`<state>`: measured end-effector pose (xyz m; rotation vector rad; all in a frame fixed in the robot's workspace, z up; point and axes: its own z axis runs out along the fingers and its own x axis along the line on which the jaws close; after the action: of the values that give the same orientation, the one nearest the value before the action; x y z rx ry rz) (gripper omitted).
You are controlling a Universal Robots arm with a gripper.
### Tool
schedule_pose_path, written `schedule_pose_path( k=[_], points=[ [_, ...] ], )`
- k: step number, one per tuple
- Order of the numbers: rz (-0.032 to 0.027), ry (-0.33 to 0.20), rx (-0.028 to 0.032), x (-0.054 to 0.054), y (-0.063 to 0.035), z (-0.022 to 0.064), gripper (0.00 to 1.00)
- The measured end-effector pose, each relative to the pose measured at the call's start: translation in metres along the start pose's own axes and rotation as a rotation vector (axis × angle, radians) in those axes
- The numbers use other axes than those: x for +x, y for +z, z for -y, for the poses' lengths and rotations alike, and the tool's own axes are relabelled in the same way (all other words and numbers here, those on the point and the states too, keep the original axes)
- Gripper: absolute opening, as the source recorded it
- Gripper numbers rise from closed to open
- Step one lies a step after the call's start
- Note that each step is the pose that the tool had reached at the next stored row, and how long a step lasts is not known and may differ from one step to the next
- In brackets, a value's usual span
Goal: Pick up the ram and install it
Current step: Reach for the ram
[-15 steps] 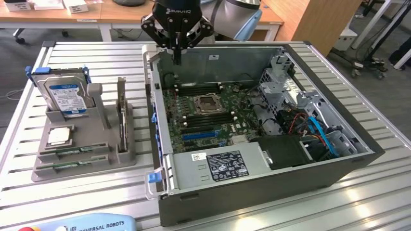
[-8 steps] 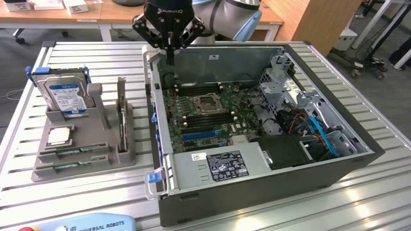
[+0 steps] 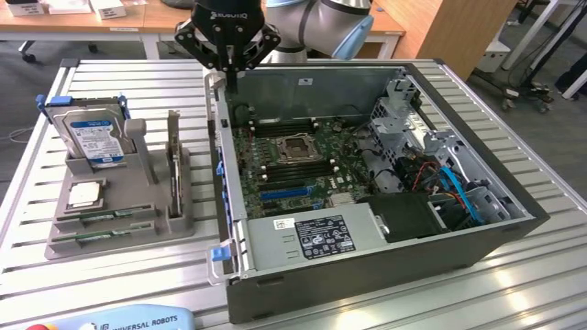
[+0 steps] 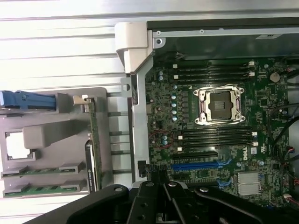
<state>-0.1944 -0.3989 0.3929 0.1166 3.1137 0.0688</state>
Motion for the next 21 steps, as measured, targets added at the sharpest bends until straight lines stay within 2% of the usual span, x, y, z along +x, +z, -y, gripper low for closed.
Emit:
schedule_pose_path(
  k=[21],
  points=[
    [0.0000, 0.000, -0.0001, 0.046, -0.0005, 0.0034, 0.10]
  ],
)
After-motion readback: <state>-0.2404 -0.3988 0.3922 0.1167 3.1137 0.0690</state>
